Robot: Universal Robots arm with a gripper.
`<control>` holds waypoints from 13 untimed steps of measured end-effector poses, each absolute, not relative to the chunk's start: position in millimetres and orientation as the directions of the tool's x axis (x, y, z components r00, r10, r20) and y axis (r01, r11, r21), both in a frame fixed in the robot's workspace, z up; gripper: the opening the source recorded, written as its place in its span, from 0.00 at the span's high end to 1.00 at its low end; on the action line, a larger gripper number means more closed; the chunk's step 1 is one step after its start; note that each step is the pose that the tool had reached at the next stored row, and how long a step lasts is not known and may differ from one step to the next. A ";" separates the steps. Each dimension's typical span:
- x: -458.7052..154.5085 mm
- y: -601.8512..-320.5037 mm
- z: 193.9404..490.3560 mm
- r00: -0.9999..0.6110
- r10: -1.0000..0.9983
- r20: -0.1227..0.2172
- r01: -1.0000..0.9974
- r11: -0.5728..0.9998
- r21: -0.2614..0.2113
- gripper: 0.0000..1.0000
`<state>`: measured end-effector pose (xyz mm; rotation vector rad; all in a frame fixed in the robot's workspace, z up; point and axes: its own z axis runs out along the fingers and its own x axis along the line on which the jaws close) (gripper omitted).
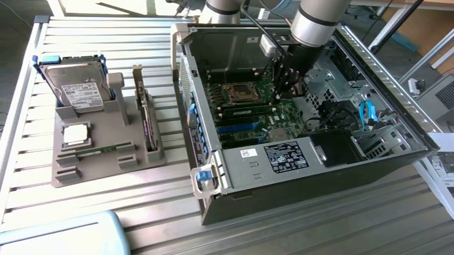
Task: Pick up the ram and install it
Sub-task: 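Press down the ram until it locks into place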
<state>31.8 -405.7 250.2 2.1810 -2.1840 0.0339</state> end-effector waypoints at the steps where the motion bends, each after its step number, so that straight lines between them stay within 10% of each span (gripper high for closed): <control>1: 31.8 -405.1 248.3 -0.001 -0.999 0.054 -1.000 0.002 0.023 0.89; 13: 31.7 -400.9 231.4 -0.001 -0.998 0.055 -1.000 0.002 0.023 0.89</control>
